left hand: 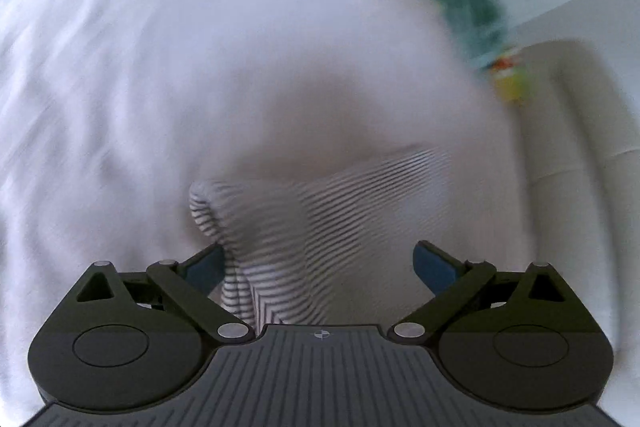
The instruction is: Fold clothes
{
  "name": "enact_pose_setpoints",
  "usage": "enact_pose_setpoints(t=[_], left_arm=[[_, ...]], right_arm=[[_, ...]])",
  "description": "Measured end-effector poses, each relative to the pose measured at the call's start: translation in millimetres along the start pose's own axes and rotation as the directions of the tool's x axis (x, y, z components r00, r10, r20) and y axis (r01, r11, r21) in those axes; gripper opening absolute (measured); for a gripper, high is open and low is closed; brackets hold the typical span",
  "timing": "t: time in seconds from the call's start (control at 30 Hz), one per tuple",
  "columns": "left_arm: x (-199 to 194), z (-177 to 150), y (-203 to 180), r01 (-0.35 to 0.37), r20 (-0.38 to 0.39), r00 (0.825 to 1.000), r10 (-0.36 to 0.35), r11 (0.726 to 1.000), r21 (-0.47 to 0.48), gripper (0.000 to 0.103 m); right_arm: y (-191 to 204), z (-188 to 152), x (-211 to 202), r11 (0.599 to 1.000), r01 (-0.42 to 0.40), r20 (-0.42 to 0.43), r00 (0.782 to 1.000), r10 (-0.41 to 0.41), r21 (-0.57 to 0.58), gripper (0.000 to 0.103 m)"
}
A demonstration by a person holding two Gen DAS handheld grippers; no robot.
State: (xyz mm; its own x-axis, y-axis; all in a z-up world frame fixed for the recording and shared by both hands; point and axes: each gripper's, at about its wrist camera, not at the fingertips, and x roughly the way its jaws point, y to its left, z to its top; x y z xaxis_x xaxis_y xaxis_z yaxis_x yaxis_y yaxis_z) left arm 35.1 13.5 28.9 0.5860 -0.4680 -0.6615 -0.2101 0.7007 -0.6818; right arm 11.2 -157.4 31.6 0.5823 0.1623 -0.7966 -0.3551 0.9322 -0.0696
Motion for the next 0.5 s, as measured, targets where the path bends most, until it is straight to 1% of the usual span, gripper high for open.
enact_pose_setpoints(t=[0.03, 0.07, 0.13, 0.17, 0.2, 0.23, 0.27, 0.3, 0.33, 0.37, 0.47, 0.5], left_arm=[[-9.5, 1.9, -3.9, 0.022, 0.021, 1.0, -0.022, 1.0, 0.001, 0.1], [-16.2, 1.8, -4.0, 0.013, 0.041, 0.999, -0.013, 1.0, 0.003, 0.1], [-22.8, -1.6, 0.4, -0.05, 0.072, 0.996, 0.049, 0.999, 0.014, 0.1], [-20.5, -4.2, 4.8, -0.084, 0.07, 0.994, 0.082, 0.996, 0.023, 0.1], [-14.5, -8.4, 11.5, -0.109, 0.045, 0.993, 0.109, 0.994, 0.017, 0.1], [-8.3, -15.8, 18.9, -0.12, 0.01, 0.993, 0.12, 0.993, 0.0, 0.1], [-3.0, -22.8, 23.5, -0.116, -0.021, 0.993, 0.116, 0.993, -0.02, 0.1], [2.2, -28.7, 26.5, -0.109, -0.051, 0.993, 0.107, 0.993, -0.041, 0.1], [7.5, -34.6, 29.5, -0.103, -0.08, 0.992, 0.098, 0.993, -0.061, 0.1], [13.6, -37.1, 29.6, -0.108, -0.091, 0.991, 0.102, 0.992, -0.067, 0.098], [25.6, -37.9, 22.7, -0.143, -0.081, 0.987, 0.139, 0.989, -0.046, 0.094], [27.3, -38.0, 19.9, -0.153, -0.075, 0.986, 0.15, 0.987, -0.038, 0.089]], right_arm=[[0.1, 0.7, -3.5, 1.0, -0.009, 0.006, 1.0, 0.009, -0.005, 0.103], [0.2, 1.3, -7.0, 1.0, -0.018, 0.012, 1.0, 0.018, -0.01, 0.103], [0.4, 2.7, -13.9, 0.999, -0.036, 0.025, 0.999, 0.037, -0.021, 0.103], [0.5, 3.3, -17.4, 0.999, -0.045, 0.031, 0.998, 0.046, -0.026, 0.103], [0.6, 4.0, -20.9, 0.998, -0.054, 0.037, 0.998, 0.055, -0.032, 0.103], [0.8, 4.7, -24.4, 0.997, -0.063, 0.043, 0.997, 0.065, -0.037, 0.103], [0.9, 5.3, -27.9, 0.997, -0.072, 0.049, 0.996, 0.074, -0.043, 0.102], [4.7, 2.6, -27.1, 0.994, -0.094, 0.039, 0.995, 0.096, -0.048, 0.096], [11.1, -2.3, -22.1, 0.991, -0.119, 0.013, 0.993, 0.12, -0.067, 0.088], [17.7, -7.0, -16.4, 0.988, -0.129, -0.013, 0.992, 0.129, -0.088, 0.085], [30.0, -16.6, -5.5, 0.987, -0.105, -0.018, 0.995, 0.103, -0.124, 0.085], [30.5, -16.3, -4.4, 0.987, -0.1, -0.015, 0.995, 0.099, -0.123, 0.086]])
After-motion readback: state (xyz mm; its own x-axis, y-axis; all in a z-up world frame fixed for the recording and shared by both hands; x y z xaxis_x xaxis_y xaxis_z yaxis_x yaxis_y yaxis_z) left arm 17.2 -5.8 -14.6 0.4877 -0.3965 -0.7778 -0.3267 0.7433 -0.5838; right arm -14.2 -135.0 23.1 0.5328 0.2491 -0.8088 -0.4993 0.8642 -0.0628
